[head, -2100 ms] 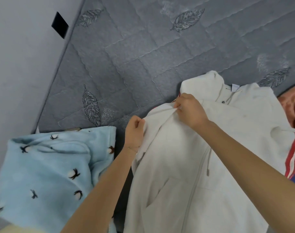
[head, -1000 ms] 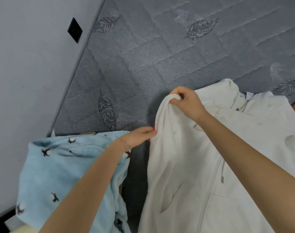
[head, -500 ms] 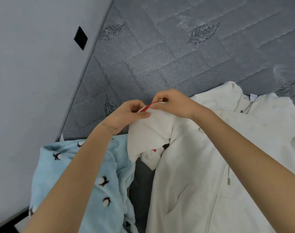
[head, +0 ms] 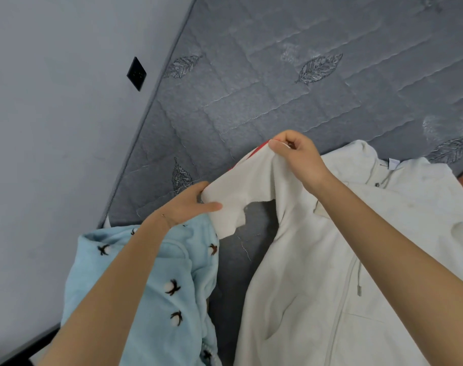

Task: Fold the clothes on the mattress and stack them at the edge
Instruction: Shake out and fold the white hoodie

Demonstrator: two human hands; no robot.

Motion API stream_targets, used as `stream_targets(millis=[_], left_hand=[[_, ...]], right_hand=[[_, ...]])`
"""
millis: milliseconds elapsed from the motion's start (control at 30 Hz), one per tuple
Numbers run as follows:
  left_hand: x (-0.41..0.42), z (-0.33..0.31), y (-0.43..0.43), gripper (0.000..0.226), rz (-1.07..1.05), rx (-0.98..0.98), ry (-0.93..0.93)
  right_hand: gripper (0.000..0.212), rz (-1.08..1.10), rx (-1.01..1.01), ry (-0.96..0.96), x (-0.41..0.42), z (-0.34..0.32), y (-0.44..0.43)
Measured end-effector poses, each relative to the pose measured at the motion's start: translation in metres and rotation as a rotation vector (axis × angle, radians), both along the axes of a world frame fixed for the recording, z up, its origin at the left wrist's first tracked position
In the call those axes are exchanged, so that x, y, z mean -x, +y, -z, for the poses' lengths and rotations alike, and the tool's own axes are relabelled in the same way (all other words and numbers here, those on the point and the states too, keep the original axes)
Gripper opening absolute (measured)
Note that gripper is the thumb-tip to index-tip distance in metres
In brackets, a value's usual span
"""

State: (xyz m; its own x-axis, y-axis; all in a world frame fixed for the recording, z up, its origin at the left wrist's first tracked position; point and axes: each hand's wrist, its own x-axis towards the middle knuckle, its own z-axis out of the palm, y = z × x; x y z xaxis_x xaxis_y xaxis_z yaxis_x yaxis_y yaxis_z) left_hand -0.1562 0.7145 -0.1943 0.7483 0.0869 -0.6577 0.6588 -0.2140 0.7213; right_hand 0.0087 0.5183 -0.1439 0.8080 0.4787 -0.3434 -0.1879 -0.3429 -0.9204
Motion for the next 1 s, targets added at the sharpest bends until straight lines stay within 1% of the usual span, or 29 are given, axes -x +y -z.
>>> stream_targets(millis=[67, 100, 200, 300, 333, 433, 500, 533, 600, 667, 733, 833, 900, 1000], left_hand=[[0.001, -0.008, 0.011, 0.027, 0.039, -0.046, -0.043], [0.001, -0.012, 0.017, 0.022, 0.072, -0.1, -0.075], [0.005, -0.019, 0.035, 0.02, 0.157, -0.382, -0.112], [0.016, -0.021, 0.053, 0.016, 0.159, -0.647, -0.074], [0.02, -0.02, 0.058, 0.017, 0.14, -0.7, -0.055], [0.031, -0.015, 0.069, 0.026, 0.011, -0.715, -0.046], [0.038, -0.01, 0.074, 0.024, 0.036, -0.743, -0.011], [0.042, -0.007, 0.076, 0.023, 0.042, -0.729, 0.006], [0.052, -0.003, 0.079, 0.022, -0.017, -0.638, 0.027], [0.063, 0.0, 0.082, 0.022, -0.074, -0.621, 0.057], [0.072, 0.0, 0.084, 0.026, -0.084, -0.688, 0.076], [0.081, -0.002, 0.092, 0.038, -0.122, -0.692, 0.059], [0.089, -0.003, 0.098, 0.043, -0.103, -0.686, 0.041], [0.097, -0.005, 0.104, 0.04, -0.101, -0.675, -0.02]], right_hand=[[0.022, 0.053, -0.005, 0.007, -0.002, 0.0, 0.0], [0.021, 0.08, -0.007, 0.007, -0.002, 0.001, 0.001], [0.016, 0.133, -0.002, -0.031, -0.003, 0.002, 0.002], [0.01, 0.123, 0.015, -0.064, -0.002, 0.004, 0.006], [0.008, 0.129, 0.024, -0.065, -0.001, 0.006, 0.007], [0.008, 0.125, 0.079, -0.055, 0.001, 0.012, 0.012], [0.011, 0.107, 0.126, -0.04, 0.001, 0.017, 0.017], [0.015, 0.098, 0.144, -0.034, 0.001, 0.02, 0.018], [0.019, 0.073, 0.176, -0.028, 0.002, 0.024, 0.021], [0.013, 0.05, 0.212, -0.033, 0.004, 0.028, 0.024], [0.006, 0.048, 0.243, -0.049, 0.008, 0.031, 0.028], [0.004, 0.056, 0.286, -0.088, 0.013, 0.034, 0.035], [0.005, 0.063, 0.32, -0.118, 0.015, 0.034, 0.038], [0.008, 0.086, 0.339, -0.126, 0.018, 0.036, 0.043]])
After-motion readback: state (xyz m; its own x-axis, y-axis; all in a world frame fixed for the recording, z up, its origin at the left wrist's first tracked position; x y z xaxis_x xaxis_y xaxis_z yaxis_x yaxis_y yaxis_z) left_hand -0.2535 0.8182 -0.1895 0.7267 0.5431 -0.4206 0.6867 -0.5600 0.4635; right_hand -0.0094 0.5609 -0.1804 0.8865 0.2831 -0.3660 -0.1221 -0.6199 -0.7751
